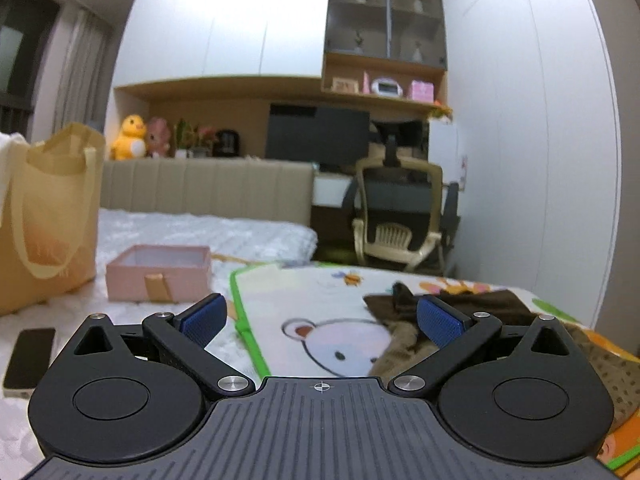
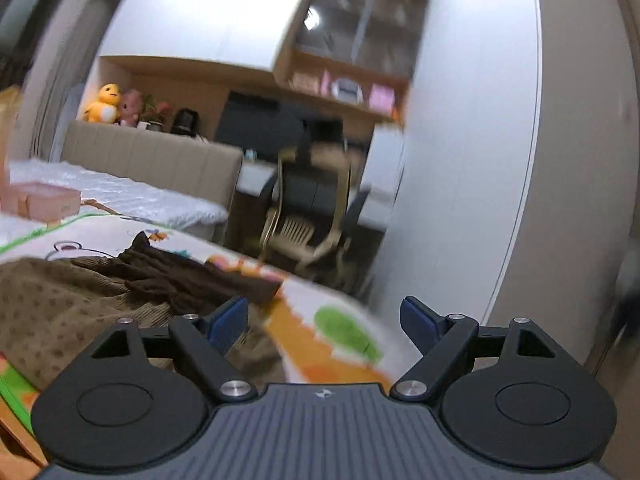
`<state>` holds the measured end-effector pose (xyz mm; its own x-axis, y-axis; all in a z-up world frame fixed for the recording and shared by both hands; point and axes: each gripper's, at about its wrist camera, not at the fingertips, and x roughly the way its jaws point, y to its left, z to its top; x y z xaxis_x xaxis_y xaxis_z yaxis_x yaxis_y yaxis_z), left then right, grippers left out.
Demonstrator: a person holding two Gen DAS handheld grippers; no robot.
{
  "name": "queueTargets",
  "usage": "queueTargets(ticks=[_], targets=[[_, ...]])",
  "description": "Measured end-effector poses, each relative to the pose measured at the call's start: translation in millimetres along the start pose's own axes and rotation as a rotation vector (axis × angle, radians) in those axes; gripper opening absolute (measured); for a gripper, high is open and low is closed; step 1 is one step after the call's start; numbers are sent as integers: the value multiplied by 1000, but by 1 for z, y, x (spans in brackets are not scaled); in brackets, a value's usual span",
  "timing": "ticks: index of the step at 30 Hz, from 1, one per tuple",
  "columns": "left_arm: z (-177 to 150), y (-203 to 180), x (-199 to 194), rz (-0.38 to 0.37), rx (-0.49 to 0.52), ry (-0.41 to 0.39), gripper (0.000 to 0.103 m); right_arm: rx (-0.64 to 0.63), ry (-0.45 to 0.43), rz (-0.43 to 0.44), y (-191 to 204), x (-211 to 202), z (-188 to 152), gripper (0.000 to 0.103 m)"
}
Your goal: Fold clothes
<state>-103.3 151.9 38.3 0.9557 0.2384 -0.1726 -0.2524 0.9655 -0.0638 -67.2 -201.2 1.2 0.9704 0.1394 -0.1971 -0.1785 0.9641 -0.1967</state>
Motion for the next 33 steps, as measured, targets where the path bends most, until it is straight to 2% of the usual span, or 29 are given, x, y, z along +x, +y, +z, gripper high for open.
queueTargets(ticks=[7,9,12,16,19,23,25,30,33], targets=[[18,-35,58,-195,66,191,103,126,151,201,12,70,16,86],[26,-44,86,-238,45,279,103,141,198,251,19,94,24,95],[33,-60,129,-275,-8,376,103,114,246,306,33,135,32,103],[33,-85,191,-274,3,460,103,71,294,359,55,196,41,103],[34,-103,240,-293,39,481,103,112,323,361,63,252,45,103],[30,-117,296,-270,15,513,103,216,388,315,64,314,44,103],[25,-122,316,-283,6,540,103,238,420,292,63,338,37,103],[9,-128,350,-289,7,568,103,324,522,290,54,373,14,103],[1,-127,365,-281,-4,601,103,364,527,300,50,374,9,103]])
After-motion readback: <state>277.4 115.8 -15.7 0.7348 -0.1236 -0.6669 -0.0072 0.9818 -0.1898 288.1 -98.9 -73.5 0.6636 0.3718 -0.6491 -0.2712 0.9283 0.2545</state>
